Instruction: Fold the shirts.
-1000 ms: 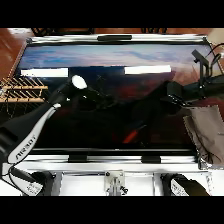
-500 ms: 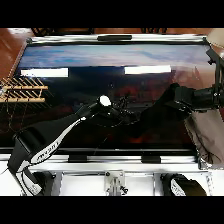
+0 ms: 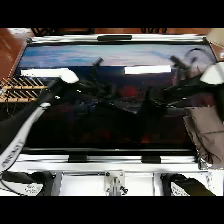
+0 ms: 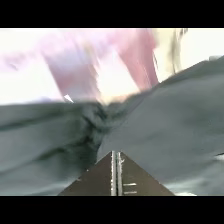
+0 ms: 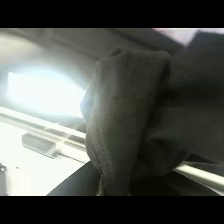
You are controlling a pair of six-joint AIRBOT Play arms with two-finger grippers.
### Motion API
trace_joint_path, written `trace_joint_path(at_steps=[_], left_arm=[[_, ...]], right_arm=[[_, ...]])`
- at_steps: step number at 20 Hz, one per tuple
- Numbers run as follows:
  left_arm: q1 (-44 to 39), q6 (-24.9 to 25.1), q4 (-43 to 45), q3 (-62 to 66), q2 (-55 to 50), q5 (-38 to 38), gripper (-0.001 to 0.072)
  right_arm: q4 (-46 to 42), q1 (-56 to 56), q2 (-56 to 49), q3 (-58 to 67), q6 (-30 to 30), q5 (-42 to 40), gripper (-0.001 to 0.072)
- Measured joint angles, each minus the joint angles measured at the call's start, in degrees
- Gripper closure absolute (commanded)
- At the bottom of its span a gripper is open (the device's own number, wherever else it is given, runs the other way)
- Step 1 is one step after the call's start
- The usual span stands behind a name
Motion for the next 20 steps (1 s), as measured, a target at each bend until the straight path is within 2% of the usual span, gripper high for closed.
trace_joint_path(at_steps=[4, 5, 6, 7, 10, 13, 20], left_arm=[[8.02, -1.44, 4.48, 0.0, 8.41, -2.51, 0.0679], [9.79, -1.73, 5.07, 0.0, 10.29, -3.26, 0.0679], [11.28, -1.86, 5.6, 0.0, 11.91, -3.89, 0.0679], [12.59, -2.03, 6.38, 0.0, 13.51, -4.48, 0.0678], [15.5, -2.34, 9.16, 0.0, 17.07, -6.34, 0.0678], [17.64, -2.89, 12.96, 0.0, 18.75, -8.98, 0.0678], [20.5, -3.32, 18.27, 0.0, 19.67, -11.69, 0.0678]], right_arm=[[0.37, 8.02, -9.11, 0.0, 0.61, -6.99, 0.064], [0.81, 9.55, -11.45, 0.0, 1.01, -8.9, 0.0559], [1.75, 10.97, -13.9, 0.0, 1.64, -10.88, 0.029], [3.15, 12.07, -16.02, 0.0, 1.66, -12.74, 0.0182], [9.46, 13.99, -20.87, 0.0, 0.22, -17.4, 0.0169], [10.64, 12.22, -21.51, 0.0, -1.75, -17.25, 0.0169], [-7.98, -2.32, -12.33, -4.11, -1.03, -0.83, 0.0167]])
